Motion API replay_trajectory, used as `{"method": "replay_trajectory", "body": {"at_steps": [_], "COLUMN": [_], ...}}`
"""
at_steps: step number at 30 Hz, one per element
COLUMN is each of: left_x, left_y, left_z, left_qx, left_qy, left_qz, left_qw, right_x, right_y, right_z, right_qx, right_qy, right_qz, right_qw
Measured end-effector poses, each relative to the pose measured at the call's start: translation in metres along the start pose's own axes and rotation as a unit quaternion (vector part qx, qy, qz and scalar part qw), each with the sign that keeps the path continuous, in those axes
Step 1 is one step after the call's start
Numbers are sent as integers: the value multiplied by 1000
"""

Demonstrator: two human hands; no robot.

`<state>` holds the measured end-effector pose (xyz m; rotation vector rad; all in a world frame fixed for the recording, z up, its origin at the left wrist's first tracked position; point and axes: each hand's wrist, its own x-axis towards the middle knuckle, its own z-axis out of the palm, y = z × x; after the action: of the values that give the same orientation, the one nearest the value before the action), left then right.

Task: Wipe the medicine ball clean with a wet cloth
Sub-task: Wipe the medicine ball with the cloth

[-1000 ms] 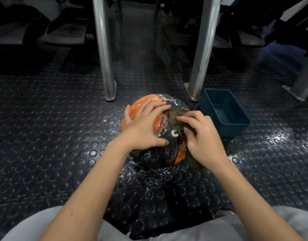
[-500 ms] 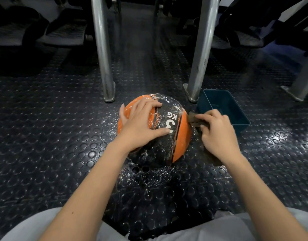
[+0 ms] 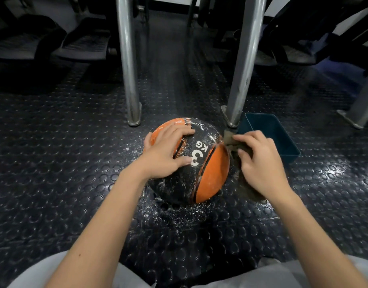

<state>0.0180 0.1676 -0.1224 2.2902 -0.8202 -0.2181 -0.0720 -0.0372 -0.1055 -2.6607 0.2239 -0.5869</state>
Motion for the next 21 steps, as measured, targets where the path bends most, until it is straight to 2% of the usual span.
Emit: {"method": "replay_trajectory", "body": {"at_steps": [3,4,7,9,12,15,17,19,21], "left_x": [0,1,3,3,3,3,4,3,4], "left_y": [2,4,11,16,18,16,16,17,17], "left_z": [-1,-1,3,8,16,19,18,17,16], "left_qx": [11,16,53,70,100,124,114,111,112], "left_qy": [-7,-1,56,92,123,127,118,109,101], "left_qz": [-3,-9,-32,-39,-43,-44,-44,-42,-41], "left_qw": [1000,1000,997,993,986,983,986,987,988], "right_x": [-6,-8,-7,-4,-1,-7,-8,-5,-2], "right_y": [-13,-10,11,16,-4,-18,-10,3,9], "right_z": [13,19,20,12,4,14,20,17,7], "right_qx": [37,34,-44,-51,20,23,-2,-73,-82], "right_qy": [-12,-24,-40,-14,45,15,-39,-66,-35], "right_qz": [-75,-69,23,40,-32,-94,-44,20,39], "right_qw": [996,997,998,998,998,995,998,995,995]}}
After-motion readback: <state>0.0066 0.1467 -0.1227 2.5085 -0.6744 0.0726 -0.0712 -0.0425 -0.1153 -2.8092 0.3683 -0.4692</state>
